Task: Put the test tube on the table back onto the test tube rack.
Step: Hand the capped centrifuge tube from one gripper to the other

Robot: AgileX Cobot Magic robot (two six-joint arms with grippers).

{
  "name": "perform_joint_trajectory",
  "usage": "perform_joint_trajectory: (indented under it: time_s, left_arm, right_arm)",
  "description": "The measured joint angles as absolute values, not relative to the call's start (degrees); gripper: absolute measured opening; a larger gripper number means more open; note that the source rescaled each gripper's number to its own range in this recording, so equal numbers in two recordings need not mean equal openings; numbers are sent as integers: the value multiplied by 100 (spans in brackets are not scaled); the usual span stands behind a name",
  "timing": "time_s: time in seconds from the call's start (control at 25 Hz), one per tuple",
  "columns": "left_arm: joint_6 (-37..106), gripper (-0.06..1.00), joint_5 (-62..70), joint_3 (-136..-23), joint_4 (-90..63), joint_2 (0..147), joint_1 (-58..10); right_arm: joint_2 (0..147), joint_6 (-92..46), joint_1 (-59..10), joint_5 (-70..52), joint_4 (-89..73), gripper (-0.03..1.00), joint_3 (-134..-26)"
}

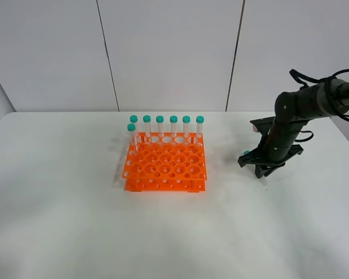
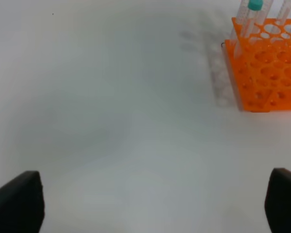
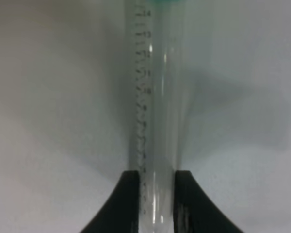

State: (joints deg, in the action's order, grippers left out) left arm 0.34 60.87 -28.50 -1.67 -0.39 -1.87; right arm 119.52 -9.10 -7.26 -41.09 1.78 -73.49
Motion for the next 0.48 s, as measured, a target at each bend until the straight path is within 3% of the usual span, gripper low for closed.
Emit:
perform_joint_trajectory:
  time_s: [0.48]
  left_arm:
    - [34, 100, 6087, -2837, -167, -39, -187]
  right_arm:
    - [9589, -3283, -726, -4941, -1110, 2, -7349]
